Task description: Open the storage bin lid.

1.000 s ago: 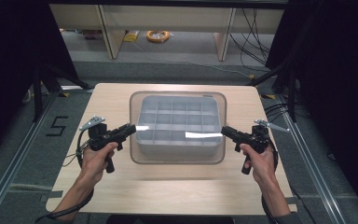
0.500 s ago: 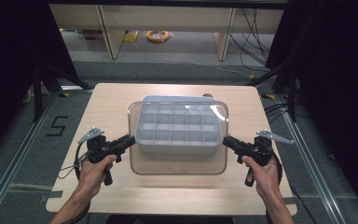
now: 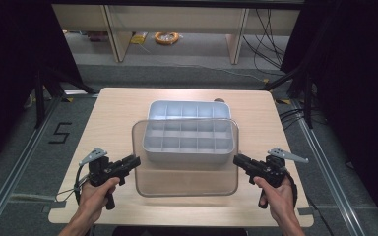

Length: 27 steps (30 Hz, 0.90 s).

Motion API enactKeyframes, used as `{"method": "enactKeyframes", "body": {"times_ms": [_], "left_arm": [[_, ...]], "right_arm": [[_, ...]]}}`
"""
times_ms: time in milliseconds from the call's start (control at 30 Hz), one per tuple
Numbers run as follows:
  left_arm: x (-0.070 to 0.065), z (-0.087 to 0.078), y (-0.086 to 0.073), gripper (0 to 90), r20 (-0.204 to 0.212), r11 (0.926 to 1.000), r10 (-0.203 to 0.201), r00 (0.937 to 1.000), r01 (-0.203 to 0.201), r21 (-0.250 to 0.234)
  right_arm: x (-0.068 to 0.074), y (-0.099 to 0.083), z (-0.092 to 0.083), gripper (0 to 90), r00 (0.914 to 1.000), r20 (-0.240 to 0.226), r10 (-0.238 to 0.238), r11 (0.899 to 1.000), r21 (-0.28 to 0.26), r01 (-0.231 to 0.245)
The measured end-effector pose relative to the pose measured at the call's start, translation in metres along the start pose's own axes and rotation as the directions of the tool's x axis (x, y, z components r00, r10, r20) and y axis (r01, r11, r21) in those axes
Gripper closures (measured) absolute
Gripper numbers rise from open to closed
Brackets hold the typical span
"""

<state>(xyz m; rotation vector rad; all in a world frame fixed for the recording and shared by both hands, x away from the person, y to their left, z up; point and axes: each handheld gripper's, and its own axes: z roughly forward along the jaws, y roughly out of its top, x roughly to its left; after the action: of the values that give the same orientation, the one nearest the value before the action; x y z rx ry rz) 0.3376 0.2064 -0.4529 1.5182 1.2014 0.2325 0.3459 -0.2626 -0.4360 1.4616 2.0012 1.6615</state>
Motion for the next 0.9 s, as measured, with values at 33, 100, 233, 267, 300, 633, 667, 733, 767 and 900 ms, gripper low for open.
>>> {"method": "enactKeyframes", "body": {"times_ms": [33, 100, 233, 267, 300, 633, 667, 733, 767, 900], "left_arm": [[0.000, -0.001, -0.002, 66.8, 0.000, 1.0000, 0.003, 1.0000, -0.003, 0.003], [0.000, -0.002, -0.006, 67.0, 0.001, 0.9999, 0.005, 1.0000, -0.005, 0.016], [-0.001, -0.003, -0.013, 67.0, 0.004, 0.9995, 0.005, 1.0000, -0.005, 0.032], [-0.002, -0.002, -0.015, 67.0, 0.002, 0.9993, 0.002, 1.0000, -0.002, 0.036], [-0.002, -0.003, -0.016, 67.1, 0.005, 0.9991, 0.004, 1.0000, -0.004, 0.041], [-0.003, -0.004, -0.031, 67.3, 0.014, 0.9956, 0.001, 0.9999, -0.003, 0.094], [-0.003, -0.004, -0.031, 67.3, 0.016, 0.9962, 0.002, 0.9999, -0.003, 0.087], [-0.004, -0.005, -0.033, 67.3, 0.016, 0.9950, 0.006, 0.9999, -0.007, 0.100], [-0.004, -0.006, -0.033, 67.2, 0.015, 0.9946, 0.004, 0.9999, -0.006, 0.104], [-0.004, -0.006, -0.035, 67.0, 0.020, 0.9939, 0.002, 0.9998, -0.004, 0.110]], "right_arm": [[0.001, -0.002, 0.000, 72.0, 1.0000, 0.000, 0.006, 1.000, -0.002, -0.006], [0.000, -0.006, -0.001, 71.9, 1.0000, 0.001, -0.006, 1.000, 0.009, 0.006], [-0.001, -0.017, -0.004, 71.9, 1.0000, -0.002, 0.008, 1.000, 0.023, -0.008], [0.000, -0.019, -0.005, 71.8, 0.9995, 0.006, 0.031, 0.999, 0.034, -0.031], [-0.002, -0.021, -0.006, 71.6, 0.9999, 0.009, 0.013, 0.999, 0.039, -0.013], [-0.005, -0.038, -0.010, 71.5, 0.9996, 0.012, 0.025, 0.998, 0.064, -0.026], [-0.002, -0.039, -0.012, 71.5, 0.9982, 0.011, 0.059, 0.995, 0.078, -0.060], [-0.003, -0.041, -0.012, 71.4, 0.9989, 0.005, 0.046, 0.996, 0.079, -0.046], [-0.001, -0.042, -0.013, 71.4, 0.9976, 0.010, 0.069, 0.994, 0.082, -0.069], [-0.005, -0.045, -0.013, 71.2, 0.9991, 0.014, 0.039, 0.995, 0.086, -0.040]]}}
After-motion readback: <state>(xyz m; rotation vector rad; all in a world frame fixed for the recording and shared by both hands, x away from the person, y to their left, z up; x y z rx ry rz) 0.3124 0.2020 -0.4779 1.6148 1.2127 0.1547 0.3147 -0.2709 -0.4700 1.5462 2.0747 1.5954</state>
